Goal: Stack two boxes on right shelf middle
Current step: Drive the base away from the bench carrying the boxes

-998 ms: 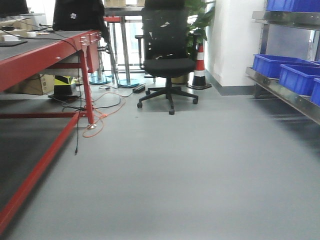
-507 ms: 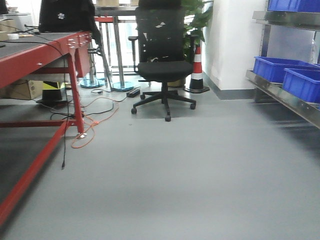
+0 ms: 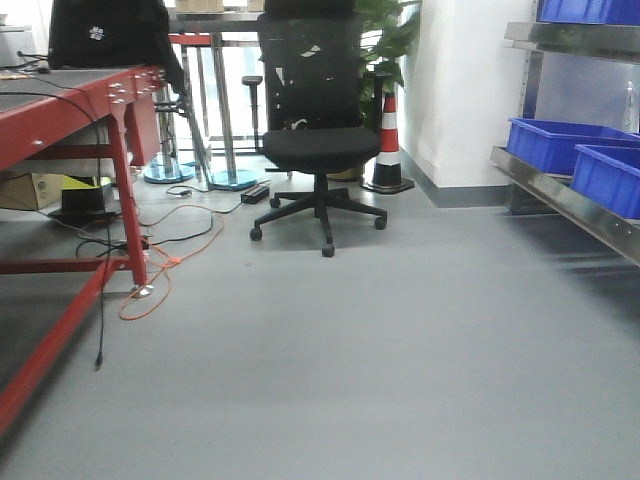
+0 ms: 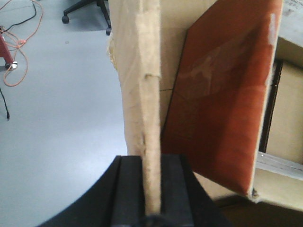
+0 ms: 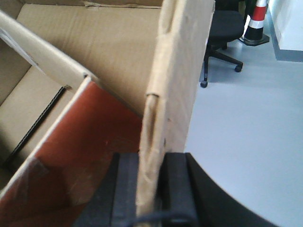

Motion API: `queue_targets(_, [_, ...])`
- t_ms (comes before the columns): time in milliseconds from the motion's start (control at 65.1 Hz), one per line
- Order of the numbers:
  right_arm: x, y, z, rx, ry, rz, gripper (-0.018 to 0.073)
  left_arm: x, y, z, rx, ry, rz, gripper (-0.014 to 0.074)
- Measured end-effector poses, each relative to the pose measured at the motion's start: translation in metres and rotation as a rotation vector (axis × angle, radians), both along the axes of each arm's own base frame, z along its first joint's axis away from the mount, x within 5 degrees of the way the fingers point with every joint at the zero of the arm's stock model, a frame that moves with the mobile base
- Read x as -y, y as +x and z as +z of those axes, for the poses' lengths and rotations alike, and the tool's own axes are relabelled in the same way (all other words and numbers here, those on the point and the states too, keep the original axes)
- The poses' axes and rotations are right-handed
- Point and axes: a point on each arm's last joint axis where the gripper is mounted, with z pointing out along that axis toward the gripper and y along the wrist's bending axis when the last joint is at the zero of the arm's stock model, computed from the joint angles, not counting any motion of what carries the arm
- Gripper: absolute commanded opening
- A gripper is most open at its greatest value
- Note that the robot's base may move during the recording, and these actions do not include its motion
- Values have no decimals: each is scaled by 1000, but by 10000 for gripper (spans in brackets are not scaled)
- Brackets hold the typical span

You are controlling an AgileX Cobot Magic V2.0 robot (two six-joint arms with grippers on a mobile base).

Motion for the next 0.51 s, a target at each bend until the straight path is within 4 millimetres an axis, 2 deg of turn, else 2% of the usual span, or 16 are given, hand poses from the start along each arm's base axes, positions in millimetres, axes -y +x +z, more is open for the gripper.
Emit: queue_targets(507, [0,0,0,1,2,1,-153,0,0,0,0,1,1,-111])
